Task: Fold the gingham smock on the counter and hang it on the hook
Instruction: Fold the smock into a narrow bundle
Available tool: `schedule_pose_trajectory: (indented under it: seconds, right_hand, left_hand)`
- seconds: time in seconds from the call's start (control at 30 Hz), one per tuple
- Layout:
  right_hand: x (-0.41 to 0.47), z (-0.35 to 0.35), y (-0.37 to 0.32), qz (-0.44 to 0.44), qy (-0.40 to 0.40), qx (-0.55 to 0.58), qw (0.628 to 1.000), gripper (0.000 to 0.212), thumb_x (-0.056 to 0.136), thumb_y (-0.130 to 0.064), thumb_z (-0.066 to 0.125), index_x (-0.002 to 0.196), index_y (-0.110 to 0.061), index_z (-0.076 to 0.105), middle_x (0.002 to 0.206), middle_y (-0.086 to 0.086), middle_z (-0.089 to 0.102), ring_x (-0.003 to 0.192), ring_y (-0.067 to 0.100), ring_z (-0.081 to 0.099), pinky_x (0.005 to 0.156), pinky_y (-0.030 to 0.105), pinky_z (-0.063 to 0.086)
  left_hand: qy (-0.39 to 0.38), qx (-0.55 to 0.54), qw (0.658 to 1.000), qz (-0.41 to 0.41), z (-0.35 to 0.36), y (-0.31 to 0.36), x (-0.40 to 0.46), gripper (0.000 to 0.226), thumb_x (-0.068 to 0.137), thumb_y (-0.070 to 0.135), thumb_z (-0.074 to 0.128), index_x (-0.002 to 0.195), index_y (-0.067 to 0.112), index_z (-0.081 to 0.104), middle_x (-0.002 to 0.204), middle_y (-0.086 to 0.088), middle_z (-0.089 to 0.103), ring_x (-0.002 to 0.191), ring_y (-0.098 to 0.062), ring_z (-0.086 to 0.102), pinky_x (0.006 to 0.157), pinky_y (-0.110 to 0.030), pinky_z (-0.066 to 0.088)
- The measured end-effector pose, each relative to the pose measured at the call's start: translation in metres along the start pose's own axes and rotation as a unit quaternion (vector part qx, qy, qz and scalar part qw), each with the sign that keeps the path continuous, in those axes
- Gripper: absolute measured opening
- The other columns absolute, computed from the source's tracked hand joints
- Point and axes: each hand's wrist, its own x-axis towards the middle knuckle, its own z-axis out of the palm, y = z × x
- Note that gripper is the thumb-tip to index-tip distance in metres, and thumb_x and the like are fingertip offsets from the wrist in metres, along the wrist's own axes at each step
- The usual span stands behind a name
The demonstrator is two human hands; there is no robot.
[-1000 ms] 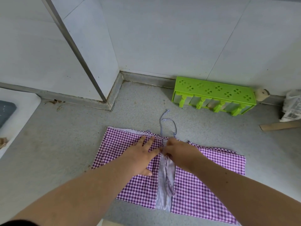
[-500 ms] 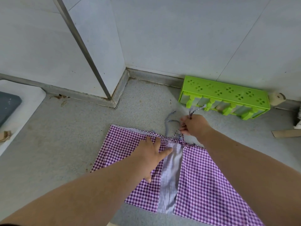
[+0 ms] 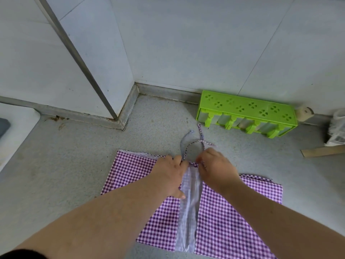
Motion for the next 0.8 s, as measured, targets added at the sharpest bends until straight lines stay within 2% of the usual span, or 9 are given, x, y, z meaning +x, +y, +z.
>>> schedule_pose_trajectory:
  seconds: [0.07, 0.17, 0.3, 0.4, 0.5, 0.57, 0.63, 0.7, 0.8]
  right_hand:
    - [-0.014, 0.012, 0.001, -0.004, -0.044, -0.016, 0.999, 0.032, 0.104, -0.036, 0.044, 0.13, -0.032, 0.061, 0.128, -0.014, 0.055, 0.117, 0.012, 0.055, 0.105, 0.039, 0.049]
    - [-0.026, 0.027, 0.008, 0.011, -0.061, -0.011, 0.998, 0.052, 0.107, -0.043, 0.038, 0.157, -0.029, 0.039, 0.161, -0.012, 0.035, 0.149, 0.011, 0.029, 0.125, 0.035, 0.023]
    - [-0.03, 0.037, 0.018, -0.004, -0.105, -0.017, 0.994, 0.067, 0.107, -0.045, 0.038, 0.166, -0.028, 0.01, 0.171, -0.012, 0.005, 0.157, 0.012, 0.004, 0.128, 0.037, 0.005]
    - [-0.028, 0.035, 0.015, 0.01, -0.112, -0.005, 0.994, 0.07, 0.105, -0.044, 0.041, 0.165, -0.03, 0.008, 0.171, -0.012, 0.002, 0.157, 0.016, 0.002, 0.127, 0.042, 0.006]
    - [-0.031, 0.03, 0.003, 0.025, -0.047, -0.025, 0.998, 0.062, 0.102, -0.039, 0.047, 0.16, -0.032, 0.025, 0.167, -0.005, 0.019, 0.154, 0.021, 0.015, 0.125, 0.046, 0.015]
    - [-0.039, 0.029, -0.011, -0.022, -0.001, -0.052, 0.998, 0.056, 0.099, -0.037, 0.052, 0.153, -0.035, 0.036, 0.158, -0.004, 0.035, 0.148, 0.022, 0.029, 0.122, 0.047, 0.024]
    - [-0.048, 0.035, -0.02, -0.111, -0.014, -0.081, 0.99, 0.053, 0.099, -0.043, 0.049, 0.151, -0.036, 0.037, 0.156, -0.005, 0.04, 0.147, 0.023, 0.035, 0.122, 0.048, 0.029]
    - [-0.051, 0.045, -0.033, -0.157, -0.074, -0.107, 0.979, 0.061, 0.1, -0.054, 0.038, 0.157, -0.034, 0.032, 0.165, -0.004, 0.032, 0.154, 0.023, 0.028, 0.125, 0.048, 0.02]
    - [-0.05, 0.06, -0.04, -0.127, -0.152, -0.136, 0.971, 0.076, 0.101, -0.063, 0.024, 0.166, -0.027, 0.007, 0.174, -0.003, -0.001, 0.16, 0.02, -0.003, 0.125, 0.042, -0.006]
  left_hand:
    - [0.007, -0.012, 1.0, -0.009, 0.0, 0.0, 0.002, 0.125, 0.077, 0.086, 0.065, 0.166, 0.017, 0.01, 0.155, -0.012, 0.037, 0.133, -0.033, 0.047, 0.108, -0.049, 0.047]
    - [0.02, -0.037, 0.999, -0.019, 0.004, -0.002, 0.002, 0.129, 0.077, 0.085, 0.066, 0.168, 0.017, 0.004, 0.164, -0.012, 0.027, 0.144, -0.034, 0.039, 0.116, -0.052, 0.041]
    - [0.038, -0.082, 0.995, -0.032, 0.012, -0.004, -0.003, 0.132, 0.079, 0.084, 0.066, 0.168, 0.023, -0.009, 0.167, -0.009, 0.022, 0.149, -0.034, 0.032, 0.121, -0.052, 0.036]
    - [0.075, -0.117, 0.99, -0.025, 0.018, -0.006, -0.009, 0.123, 0.085, 0.08, 0.061, 0.167, 0.024, -0.012, 0.166, -0.007, 0.025, 0.148, -0.033, 0.034, 0.12, -0.051, 0.038]
    - [0.102, -0.171, 0.98, -0.027, 0.025, -0.016, -0.02, 0.105, 0.096, 0.07, 0.055, 0.168, 0.023, -0.004, 0.173, -0.006, 0.016, 0.157, -0.029, 0.025, 0.128, -0.048, 0.029]
    - [0.116, -0.185, 0.975, -0.038, 0.031, -0.029, -0.032, 0.094, 0.1, 0.064, 0.054, 0.168, 0.023, 0.004, 0.174, -0.003, 0.014, 0.159, -0.026, 0.02, 0.131, -0.045, 0.023]
    - [0.134, -0.187, 0.972, -0.053, 0.038, -0.041, -0.039, 0.088, 0.101, 0.061, 0.054, 0.168, 0.025, 0.01, 0.174, -0.002, 0.015, 0.16, -0.024, 0.018, 0.132, -0.043, 0.019]
    - [0.146, -0.198, 0.965, -0.095, 0.05, -0.056, -0.054, 0.084, 0.1, 0.06, 0.054, 0.167, 0.028, 0.015, 0.173, 0.0, 0.017, 0.159, -0.024, 0.019, 0.131, -0.043, 0.019]
    - [0.128, -0.248, 0.942, -0.185, 0.07, -0.073, -0.075, 0.085, 0.098, 0.062, 0.057, 0.166, 0.031, 0.016, 0.174, -0.002, 0.014, 0.16, -0.026, 0.017, 0.131, -0.047, 0.021]
